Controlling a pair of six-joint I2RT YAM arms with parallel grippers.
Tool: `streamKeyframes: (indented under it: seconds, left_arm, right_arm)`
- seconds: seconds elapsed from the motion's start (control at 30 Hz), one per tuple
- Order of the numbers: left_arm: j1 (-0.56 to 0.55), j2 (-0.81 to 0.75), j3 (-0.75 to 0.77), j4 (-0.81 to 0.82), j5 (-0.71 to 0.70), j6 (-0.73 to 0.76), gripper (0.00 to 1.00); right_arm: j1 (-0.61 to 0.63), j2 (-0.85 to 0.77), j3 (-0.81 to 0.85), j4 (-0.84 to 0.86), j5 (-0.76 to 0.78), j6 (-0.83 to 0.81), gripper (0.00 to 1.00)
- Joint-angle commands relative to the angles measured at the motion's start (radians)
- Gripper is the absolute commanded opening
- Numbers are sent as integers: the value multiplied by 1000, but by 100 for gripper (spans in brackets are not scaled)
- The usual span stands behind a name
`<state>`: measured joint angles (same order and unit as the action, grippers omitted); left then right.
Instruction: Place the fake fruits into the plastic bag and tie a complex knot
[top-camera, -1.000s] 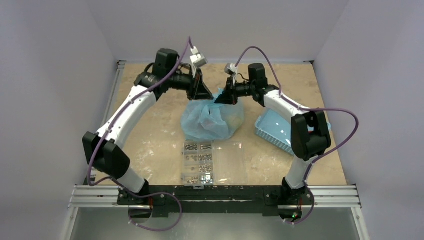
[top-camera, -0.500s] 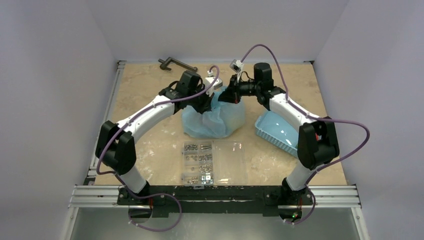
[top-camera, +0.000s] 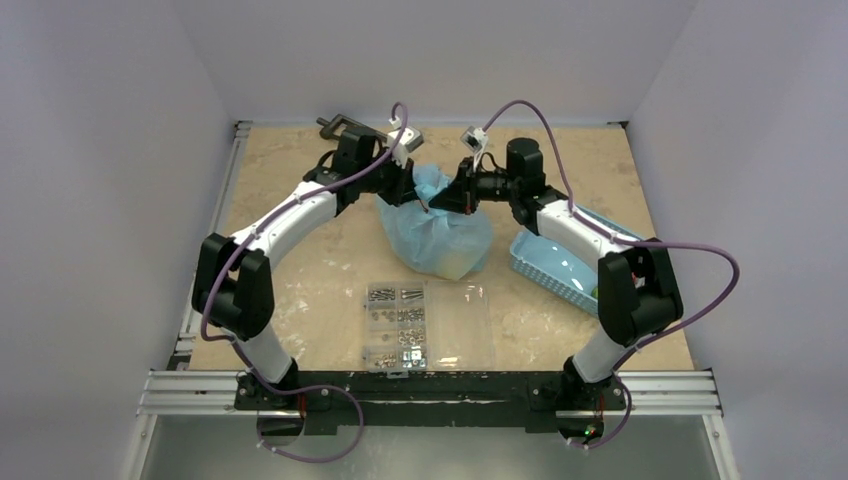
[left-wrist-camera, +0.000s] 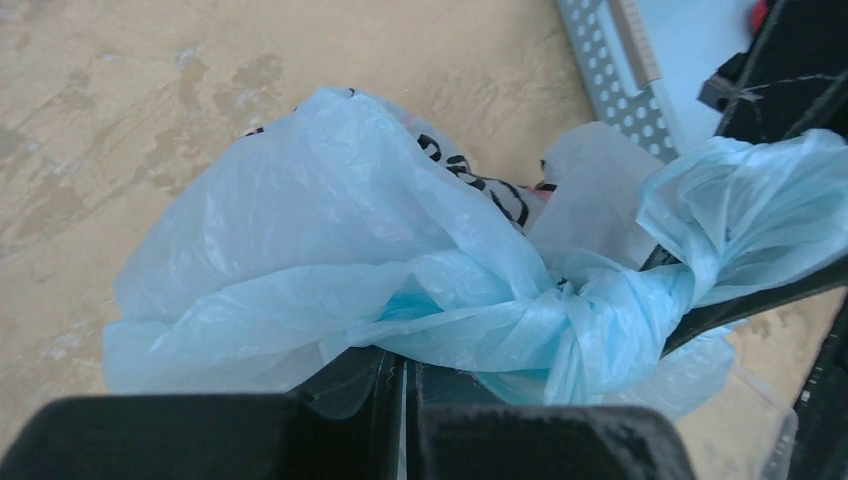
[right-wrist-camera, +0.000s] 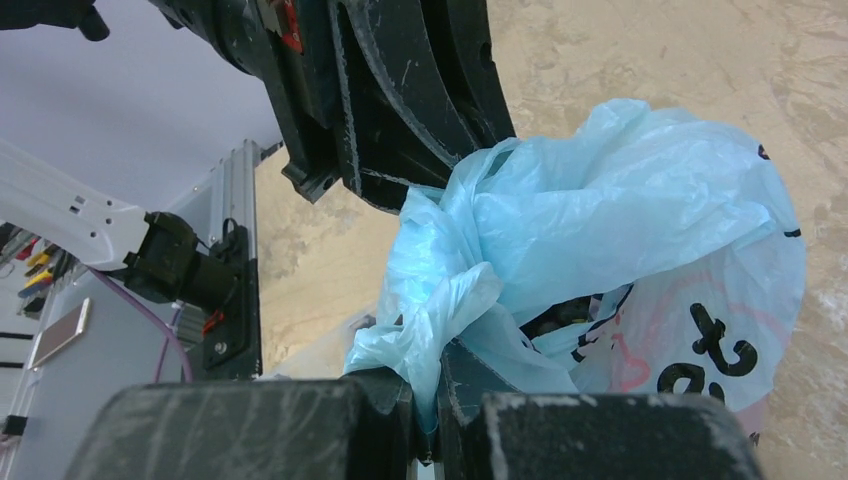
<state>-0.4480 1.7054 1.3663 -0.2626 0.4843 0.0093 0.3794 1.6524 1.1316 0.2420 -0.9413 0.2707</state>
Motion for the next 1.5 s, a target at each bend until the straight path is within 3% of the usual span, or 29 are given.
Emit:
streamKeyframes:
  seconds: [0.0, 0.03, 0.07, 0.13, 0.2, 0.3, 0.37, 0.43, 0.47, 0.57, 0.63, 0.7, 0.83, 0.9, 1.0, 1.13, 1.2, 1.3, 1.47]
  left_arm:
    - [18, 5, -1, 54, 199, -123, 0]
    - [20, 4, -11, 57, 206, -144, 0]
    - [20, 2, -25, 69, 200, -175, 0]
    - [21, 8, -55, 119, 200, -265, 0]
    - [23, 19, -63, 146, 191, -322, 0]
    - [31, 25, -75, 186, 162, -362, 0]
    - [34, 32, -72, 191, 156, -370, 0]
    - [34, 41, -70, 198, 145, -384, 0]
    - [34, 43, -70, 203, 135, -391, 0]
    - [34, 52, -66, 210, 126, -411, 0]
    - [34, 53, -63, 211, 122, -417, 0]
    - [32, 51, -60, 206, 110, -416, 0]
    - [32, 55, -60, 206, 101, -426, 0]
    - [32, 66, -60, 210, 104, -441, 0]
    - [32, 88, -61, 237, 119, -480, 0]
    - [14, 136, -44, 302, 154, -543, 0]
    - [3, 154, -37, 325, 179, -581, 0]
    - [4, 161, -70, 490, 275, -681, 0]
    - [27, 175, -91, 770, 445, -851, 0]
  right_arm:
    - [-11, -57, 14, 29, -34, 39, 0]
    - [-12, -65, 10, 23, -30, 32, 0]
    - [-12, -73, 10, 15, -34, 23, 8]
    - [-16, -82, 28, -33, -90, 12, 32]
    - [-59, -89, 112, -256, -140, -104, 56]
    - [-162, -94, 248, -412, -241, -118, 75]
    - [-203, -71, 326, -430, -266, -95, 77]
    - [-216, -10, 398, -461, -220, -106, 71]
    - [-217, 18, 418, -465, -181, -115, 63]
    - [-214, 108, 437, -512, 22, -178, 26]
    - [-202, 178, 477, -593, 87, -291, 17]
    - [-188, 237, 520, -668, 77, -353, 19]
    - [-164, 293, 554, -816, -68, -476, 50]
    - [-157, 308, 554, -906, -131, -533, 59]
    - [-146, 320, 556, -1021, -177, -617, 65]
    - [-109, 333, 542, -1034, -192, -635, 66]
    - [-84, 344, 538, -1022, -200, -638, 66]
    - [-41, 351, 525, -938, -201, -588, 68]
    - [-6, 335, 459, -509, -169, -316, 70]
